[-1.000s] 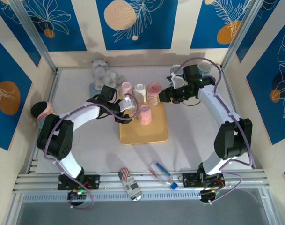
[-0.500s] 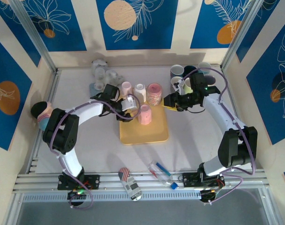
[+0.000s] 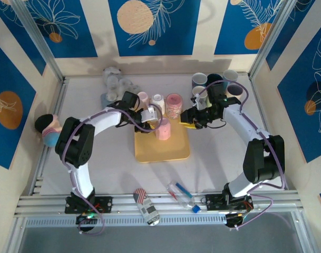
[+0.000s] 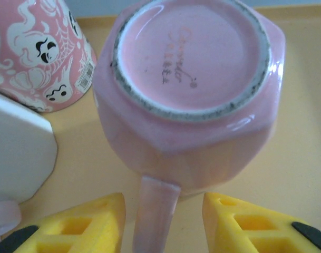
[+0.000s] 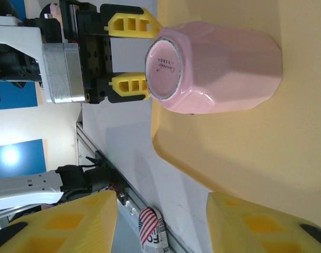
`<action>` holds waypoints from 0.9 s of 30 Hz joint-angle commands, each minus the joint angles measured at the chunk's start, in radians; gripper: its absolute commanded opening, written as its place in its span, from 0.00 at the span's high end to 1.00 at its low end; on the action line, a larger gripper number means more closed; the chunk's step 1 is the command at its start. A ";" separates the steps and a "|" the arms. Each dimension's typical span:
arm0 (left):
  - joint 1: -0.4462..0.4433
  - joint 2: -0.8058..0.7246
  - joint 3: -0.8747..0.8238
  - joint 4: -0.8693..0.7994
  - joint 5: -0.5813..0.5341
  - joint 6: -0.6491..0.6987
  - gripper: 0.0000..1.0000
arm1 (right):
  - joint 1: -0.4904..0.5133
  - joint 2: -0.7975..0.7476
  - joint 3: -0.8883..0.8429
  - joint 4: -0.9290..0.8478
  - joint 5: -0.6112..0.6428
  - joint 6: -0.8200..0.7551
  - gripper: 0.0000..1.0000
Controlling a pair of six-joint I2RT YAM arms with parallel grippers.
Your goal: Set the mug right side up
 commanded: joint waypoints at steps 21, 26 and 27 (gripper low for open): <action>-0.059 0.093 0.139 -0.197 -0.004 0.110 0.90 | -0.056 -0.029 -0.001 -0.059 -0.022 -0.023 0.52; -0.058 0.086 0.127 -0.163 0.016 0.068 1.00 | -0.061 -0.040 -0.016 -0.060 -0.017 -0.019 0.53; -0.058 0.083 0.125 -0.158 0.014 0.056 1.00 | -0.062 -0.041 -0.021 -0.059 -0.014 -0.020 0.53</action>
